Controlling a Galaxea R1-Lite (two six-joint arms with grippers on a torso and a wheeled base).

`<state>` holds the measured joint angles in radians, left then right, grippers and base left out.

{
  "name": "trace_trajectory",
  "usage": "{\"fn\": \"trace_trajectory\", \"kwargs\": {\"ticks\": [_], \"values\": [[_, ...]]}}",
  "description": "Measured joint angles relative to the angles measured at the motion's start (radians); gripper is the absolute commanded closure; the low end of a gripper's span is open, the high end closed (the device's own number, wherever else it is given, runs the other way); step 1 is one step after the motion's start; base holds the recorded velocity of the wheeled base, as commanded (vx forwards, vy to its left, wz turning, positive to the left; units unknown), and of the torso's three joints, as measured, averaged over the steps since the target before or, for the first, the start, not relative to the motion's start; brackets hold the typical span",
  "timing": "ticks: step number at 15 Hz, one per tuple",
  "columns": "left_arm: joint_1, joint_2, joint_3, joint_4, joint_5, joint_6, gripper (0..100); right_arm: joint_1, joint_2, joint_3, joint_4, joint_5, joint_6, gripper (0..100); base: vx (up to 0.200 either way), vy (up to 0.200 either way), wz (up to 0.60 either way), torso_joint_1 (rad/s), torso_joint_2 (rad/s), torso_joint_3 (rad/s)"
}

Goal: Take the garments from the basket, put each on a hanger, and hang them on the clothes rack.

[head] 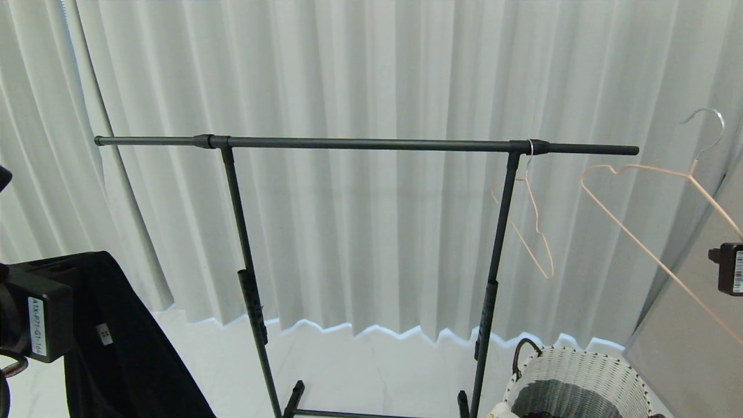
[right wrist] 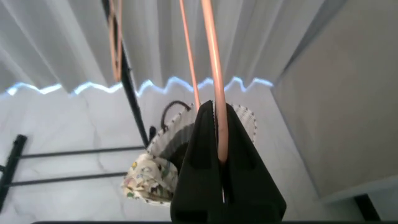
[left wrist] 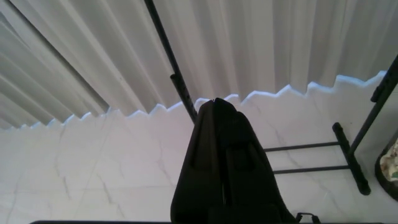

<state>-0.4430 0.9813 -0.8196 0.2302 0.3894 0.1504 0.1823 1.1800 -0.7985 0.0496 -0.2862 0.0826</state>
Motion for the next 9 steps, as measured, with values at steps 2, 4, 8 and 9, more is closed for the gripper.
{"fn": "trace_trajectory", "kwargs": {"ticks": [2, 4, 8, 9], "values": [[0.0, 0.001, 0.0, 0.0, 0.001, 0.002, 100, 0.039, -0.024, 0.0, 0.002, 0.018, 0.0, 100, 0.0, 0.0, 0.0, 0.0, 0.0, 0.0], [0.001, 0.004, -0.001, 0.0, 0.003, 0.005, 100, 0.085, -0.051, 0.0, 0.001, 0.049, 0.0, 100, 0.0, 0.2, 0.0, 0.005, 0.0, 0.002], [0.001, 0.011, -0.003, 0.0, 0.004, 0.006, 100, 0.153, -0.099, 0.003, 0.0, 0.113, 0.0, 100, 0.0, 0.2, 0.0, 0.004, 0.0, 0.004], [0.001, 0.012, -0.003, 0.0, 0.004, 0.006, 100, 0.169, -0.106, 0.005, 0.0, 0.132, 0.0, 100, 0.0, 0.2, 0.0, -0.002, 0.0, -0.002]]}}
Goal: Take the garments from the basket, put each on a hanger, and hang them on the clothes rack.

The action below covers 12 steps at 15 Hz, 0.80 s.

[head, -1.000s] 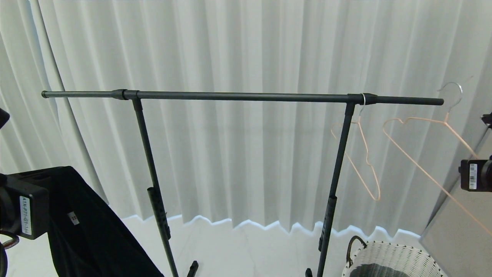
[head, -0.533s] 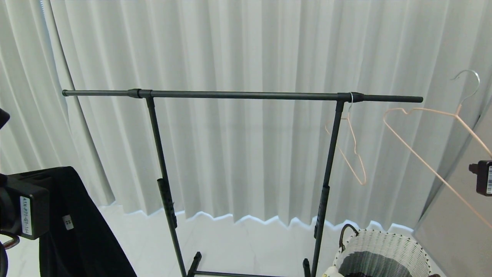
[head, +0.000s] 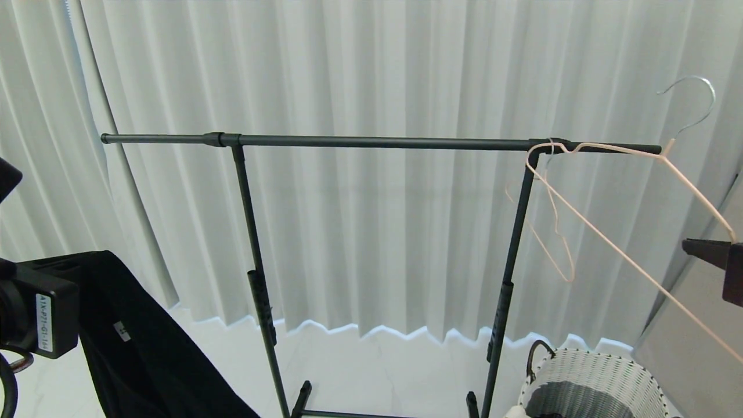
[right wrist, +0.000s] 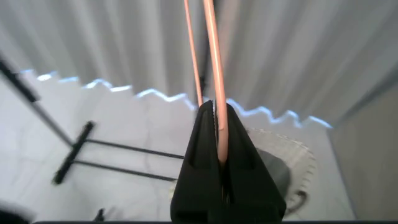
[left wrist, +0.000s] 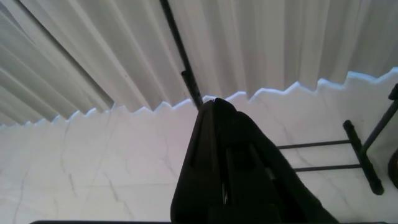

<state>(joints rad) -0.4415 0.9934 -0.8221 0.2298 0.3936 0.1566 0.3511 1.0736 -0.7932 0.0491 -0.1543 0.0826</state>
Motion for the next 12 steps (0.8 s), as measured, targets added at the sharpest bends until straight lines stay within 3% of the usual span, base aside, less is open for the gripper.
{"fn": "trace_trajectory", "kwargs": {"ticks": [7, 9, 12], "values": [[0.0, 0.039, -0.001, 0.0, 0.0, -0.007, 100, 0.139, 0.001, 0.034, -0.001, 0.129, 0.002, 100, 0.0, 0.2, 0.0, 0.003, 0.0, 0.001], [-0.001, 0.053, 0.0, 0.0, -0.001, -0.008, 100, 0.192, 0.003, 0.052, -0.002, 0.14, 0.007, 100, 0.0, 0.0, 0.0, 0.0, 0.0, 0.0], [-0.006, 0.079, 0.008, 0.0, -0.007, -0.009, 100, 0.372, 0.001, 0.085, -0.001, 0.157, 0.051, 100, 0.0, 0.0, 0.0, 0.0, 0.0, 0.0]]}}
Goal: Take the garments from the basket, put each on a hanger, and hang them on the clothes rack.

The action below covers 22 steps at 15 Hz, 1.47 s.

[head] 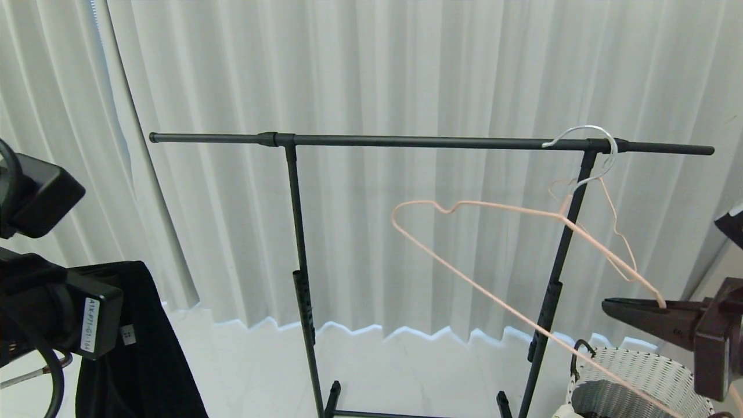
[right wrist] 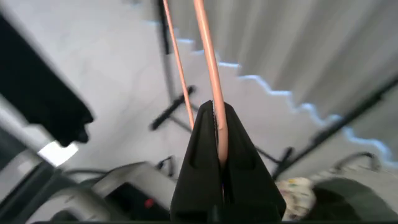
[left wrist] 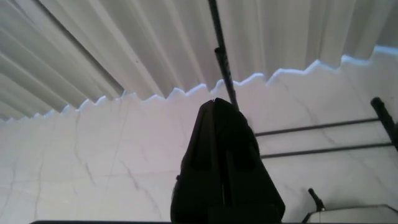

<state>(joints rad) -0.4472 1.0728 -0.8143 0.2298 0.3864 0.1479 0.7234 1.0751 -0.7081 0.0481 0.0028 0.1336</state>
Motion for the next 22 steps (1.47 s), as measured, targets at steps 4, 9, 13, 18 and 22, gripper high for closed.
{"fn": "trace_trajectory", "kwargs": {"ticks": [4, 9, 13, 18, 22], "values": [[-0.001, 0.081, -0.04, 0.0, -0.006, -0.078, 100, 0.237, 0.0, 0.012, 0.0, 0.042, 0.117, 100, 0.0, 0.0, 0.0, 0.0, 0.0, 0.0], [-0.006, 0.265, -0.238, -0.001, 0.001, -0.298, 100, 0.398, 0.039, 0.012, -0.056, 0.088, 0.19, 100, 0.0, 0.0, 0.0, 0.0, 0.0, 0.0], [-0.061, 0.308, -0.274, 0.0, 0.007, -0.306, 100, 0.371, 0.135, 0.018, -0.165, 0.082, 0.189, 100, 0.0, 0.0, 0.0, 0.0, 0.0, 0.0], [-0.09, 0.319, -0.277, 0.0, 0.033, -0.306, 100, 0.306, 0.167, 0.016, -0.171, 0.084, 0.183, 100, 0.0, 0.0, 0.0, 0.0, 0.0, 0.0], [-0.104, 0.32, -0.275, 0.0, 0.039, -0.306, 100, 0.304, 0.182, -0.015, -0.179, 0.088, 0.181, 100, 0.0, 0.0, 0.0, 0.0, 0.0, 0.0]]}}
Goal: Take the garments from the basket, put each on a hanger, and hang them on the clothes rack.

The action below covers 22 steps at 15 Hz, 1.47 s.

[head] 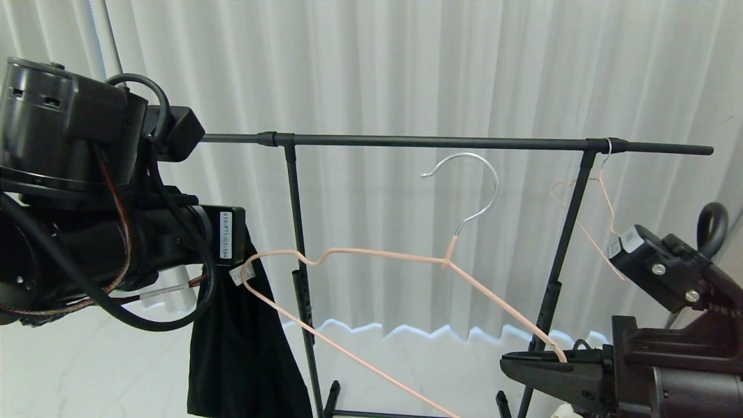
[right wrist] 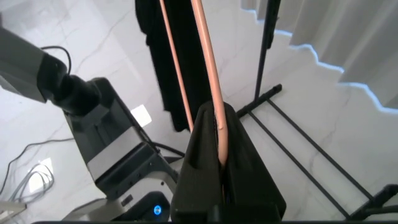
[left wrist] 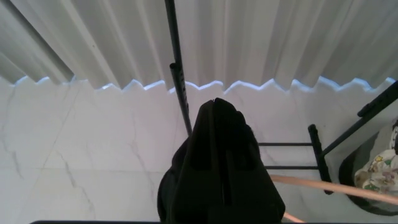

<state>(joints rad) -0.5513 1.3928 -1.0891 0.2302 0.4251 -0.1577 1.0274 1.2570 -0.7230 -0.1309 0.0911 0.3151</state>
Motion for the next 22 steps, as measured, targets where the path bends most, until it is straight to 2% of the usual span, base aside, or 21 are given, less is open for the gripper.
{"fn": "trace_trajectory", "kwargs": {"ticks": [5, 11, 15, 22], "values": [[-0.039, -0.001, -0.004, 0.0, 0.005, -0.002, 100, 0.003, 0.083, -0.03, -0.095, -0.005, -0.001, 100, 0.0, 0.0, 0.0, 0.0, 0.0, 0.0], [-0.16, -0.001, -0.021, -0.004, 0.038, -0.01, 100, 0.009, 0.183, -0.084, -0.105, -0.006, 0.0, 100, 0.0, 0.0, 0.0, 0.0, 0.0, 0.0], [-0.251, 0.003, -0.04, -0.102, 0.034, -0.01, 100, 0.04, 0.241, -0.112, -0.154, -0.007, 0.0, 100, 0.0, 0.0, 0.0, 0.0, 0.0, 0.0], [-0.342, 0.002, -0.043, -0.107, 0.034, -0.009, 100, 0.072, 0.307, -0.154, -0.163, -0.009, 0.002, 100, 0.0, 0.0, 0.0, 0.0, 0.0, 0.0]]}}
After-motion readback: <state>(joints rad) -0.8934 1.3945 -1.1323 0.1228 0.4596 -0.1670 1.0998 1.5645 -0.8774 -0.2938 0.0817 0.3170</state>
